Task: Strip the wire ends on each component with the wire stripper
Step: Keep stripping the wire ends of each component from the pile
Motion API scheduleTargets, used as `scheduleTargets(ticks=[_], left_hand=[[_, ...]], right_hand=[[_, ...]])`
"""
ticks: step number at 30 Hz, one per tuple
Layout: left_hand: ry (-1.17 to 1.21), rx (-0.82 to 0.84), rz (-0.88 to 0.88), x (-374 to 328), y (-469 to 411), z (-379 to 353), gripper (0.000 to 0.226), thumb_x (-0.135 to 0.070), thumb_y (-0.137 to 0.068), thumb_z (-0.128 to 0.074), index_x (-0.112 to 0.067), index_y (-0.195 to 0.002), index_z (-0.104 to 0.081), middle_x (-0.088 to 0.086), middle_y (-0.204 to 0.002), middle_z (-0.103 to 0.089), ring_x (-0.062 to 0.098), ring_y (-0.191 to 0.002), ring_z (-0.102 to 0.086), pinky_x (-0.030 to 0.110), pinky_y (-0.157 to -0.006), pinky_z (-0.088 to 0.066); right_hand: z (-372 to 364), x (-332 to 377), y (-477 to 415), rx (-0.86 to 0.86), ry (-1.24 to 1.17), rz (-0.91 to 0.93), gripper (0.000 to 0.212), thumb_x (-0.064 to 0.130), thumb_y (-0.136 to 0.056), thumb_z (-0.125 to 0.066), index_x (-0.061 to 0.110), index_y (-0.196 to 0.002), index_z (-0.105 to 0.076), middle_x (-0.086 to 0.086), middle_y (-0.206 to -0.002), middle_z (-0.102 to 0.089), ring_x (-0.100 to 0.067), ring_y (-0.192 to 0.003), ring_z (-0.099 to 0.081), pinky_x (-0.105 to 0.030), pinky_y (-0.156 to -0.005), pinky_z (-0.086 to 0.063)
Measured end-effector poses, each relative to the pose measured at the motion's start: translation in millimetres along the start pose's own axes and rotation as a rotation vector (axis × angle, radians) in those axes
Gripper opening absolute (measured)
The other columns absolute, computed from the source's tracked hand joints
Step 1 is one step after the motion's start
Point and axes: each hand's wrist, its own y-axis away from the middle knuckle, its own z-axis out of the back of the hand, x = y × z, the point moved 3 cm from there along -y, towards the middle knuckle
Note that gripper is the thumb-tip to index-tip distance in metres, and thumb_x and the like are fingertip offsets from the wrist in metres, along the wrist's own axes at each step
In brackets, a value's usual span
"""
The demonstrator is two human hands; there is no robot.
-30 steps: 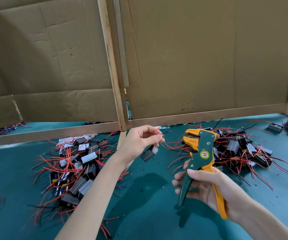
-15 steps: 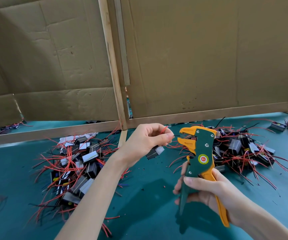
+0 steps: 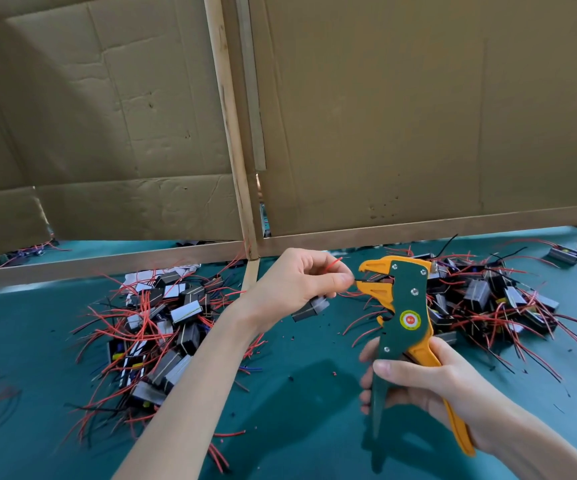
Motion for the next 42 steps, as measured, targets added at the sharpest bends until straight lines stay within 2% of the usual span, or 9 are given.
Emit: scheduleTargets(ticks=[6, 12, 15, 20, 25, 29, 33, 36, 42], left_hand=[[-0.012, 0.006, 0.012, 2.0, -1.7, -1.9, 0.012, -0.016, -0.09, -0.066, -0.017, -0.078, -0.068, -0.009, -0.063, -0.06, 0.012, -0.068, -0.053, 0.016, -0.066, -0.045], [-0.006, 0.03, -0.02, 0.0, -0.6, -0.2, 0.013, -0.015, -0.09, -0.065, -0.017, -0.078, -0.068, -0.012, -0.062, -0.06, 0.001, -0.059, -0.051, 0.01, -0.06, -0.041], [0.002, 0.04, -0.024, 0.4, -0.4, 0.2, 0.011, -0.016, -0.091, -0.064, -0.017, -0.08, -0.068, -0.009, -0.065, -0.06, 0.003, -0.061, -0.051, 0.013, -0.063, -0.042], [0.163, 0.097, -0.036, 6.2, -1.2, 2.0, 0.007, -0.013, -0.093, -0.059, -0.014, -0.087, -0.062, -0.005, -0.076, -0.067, 0.008, -0.068, -0.056, 0.021, -0.076, -0.048], [0.223, 0.132, -0.06, 14.5, 1.3, -1.8, 0.021, -0.019, -0.093, -0.047, -0.008, -0.09, -0.065, -0.009, -0.076, -0.069, 0.01, -0.076, -0.058, 0.018, -0.075, -0.048], [0.117, 0.013, -0.108, 17.2, -1.4, -6.1, 0.026, -0.013, -0.094, -0.055, -0.026, -0.084, -0.075, -0.006, -0.08, -0.07, 0.001, -0.075, -0.06, 0.012, -0.076, -0.045], [0.166, -0.116, -0.105, 18.2, -6.0, 1.6, 0.017, -0.019, -0.082, -0.066, -0.016, -0.097, -0.073, -0.006, -0.07, -0.071, 0.006, -0.066, -0.058, 0.012, -0.066, -0.044], [0.196, -0.162, -0.132, 17.4, -6.5, 6.6, 0.02, -0.018, -0.074, -0.071, -0.014, -0.093, -0.074, -0.003, -0.061, -0.069, 0.003, -0.058, -0.059, 0.012, -0.063, -0.046], [0.093, -0.162, -0.183, 7.6, -5.9, 3.0, 0.017, -0.008, -0.074, -0.078, -0.025, -0.078, -0.074, 0.003, -0.061, -0.07, 0.02, -0.057, -0.06, 0.018, -0.053, -0.048]], right_hand=[[1.9, -2.6, 1.0, -0.071, -0.035, -0.032, 0.077, 0.025, -0.031, -0.101, -0.009, -0.089, -0.063, -0.032, -0.08, -0.064, -0.053, -0.074, -0.066, -0.048, -0.066, -0.058], [-4.0, -3.4, 1.9, -0.093, 0.012, -0.05, 0.063, 0.033, -0.029, -0.101, 0.002, -0.073, -0.069, -0.027, -0.069, -0.061, -0.041, -0.061, -0.062, -0.047, -0.059, -0.056], [-4.8, -7.6, 2.9, -0.16, 0.011, -0.094, 0.068, 0.029, -0.029, -0.1, 0.0, -0.077, -0.062, -0.024, -0.063, -0.058, -0.037, -0.054, -0.058, -0.043, -0.052, -0.054], [-9.6, -10.4, 5.6, -0.222, -0.03, -0.122, 0.041, 0.014, -0.054, -0.082, 0.0, -0.08, -0.055, -0.021, -0.058, -0.053, -0.032, -0.048, -0.054, -0.038, -0.047, -0.05], [-9.0, -11.9, 3.5, -0.303, -0.013, -0.12, 0.029, 0.025, -0.057, -0.075, 0.009, -0.05, -0.052, -0.016, -0.055, -0.045, -0.025, -0.041, -0.043, -0.028, -0.038, -0.041], [-5.2, -5.3, -1.8, -0.157, -0.125, -0.009, 0.02, -0.002, -0.055, -0.081, 0.002, -0.069, -0.068, -0.025, -0.067, -0.056, -0.036, -0.057, -0.06, -0.042, -0.053, -0.055], [-2.3, -6.5, -5.8, -0.063, -0.12, 0.049, 0.026, 0.011, -0.06, -0.089, 0.004, -0.078, -0.072, -0.026, -0.077, -0.062, -0.04, -0.071, -0.065, -0.048, -0.069, -0.057], [-0.1, -8.5, -7.4, -0.045, -0.125, 0.027, 0.047, 0.022, -0.046, -0.097, 0.002, -0.081, -0.071, -0.027, -0.078, -0.062, -0.042, -0.073, -0.065, -0.052, -0.07, -0.056], [-1.4, -9.1, -9.9, 0.001, -0.137, -0.005, 0.053, 0.021, -0.037, -0.099, 0.0, -0.076, -0.07, -0.029, -0.074, -0.061, -0.045, -0.07, -0.065, -0.052, -0.066, -0.057]])
